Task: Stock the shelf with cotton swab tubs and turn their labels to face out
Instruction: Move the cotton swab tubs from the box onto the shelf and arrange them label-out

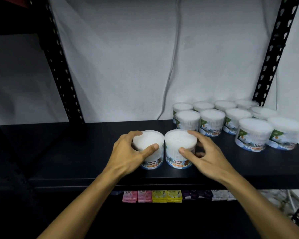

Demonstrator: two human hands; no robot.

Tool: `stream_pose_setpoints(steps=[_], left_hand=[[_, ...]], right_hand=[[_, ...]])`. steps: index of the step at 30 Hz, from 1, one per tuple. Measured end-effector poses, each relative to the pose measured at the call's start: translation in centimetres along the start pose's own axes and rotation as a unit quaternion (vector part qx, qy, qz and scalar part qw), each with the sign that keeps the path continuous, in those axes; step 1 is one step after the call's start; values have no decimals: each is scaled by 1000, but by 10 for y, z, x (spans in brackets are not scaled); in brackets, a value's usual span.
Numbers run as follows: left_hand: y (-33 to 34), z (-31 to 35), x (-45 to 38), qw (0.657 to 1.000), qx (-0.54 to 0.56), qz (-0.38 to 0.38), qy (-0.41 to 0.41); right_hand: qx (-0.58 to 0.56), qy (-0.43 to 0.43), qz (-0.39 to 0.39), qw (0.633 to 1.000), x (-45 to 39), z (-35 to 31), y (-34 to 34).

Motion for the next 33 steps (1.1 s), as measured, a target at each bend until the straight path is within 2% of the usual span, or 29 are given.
stream_pose_setpoints(steps=[3, 7, 25, 33], left_hand=[[5, -2, 3, 999, 18, 12, -24], [5, -1, 3, 999, 34, 11, -27], [3, -4, -8, 995, 77, -65, -24], [5, -6, -6, 994, 86, -60, -22]], right_hand=[[15, 4, 45, 999, 2, 1, 7], [-13, -1, 53, 999, 0, 1, 7], [-123, 2, -72, 990, -18, 18, -5], [-120, -2, -73, 990, -21, 21, -3]])
Point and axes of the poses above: each hand's wrist, its own x-axis away from the middle knuckle, its own y-axis out of the palm, z = x × y, the point moved 4 cm from there along -x, towards the middle knuckle, and after that the axes turned 4 degrees about x, right-handed, at the moved point
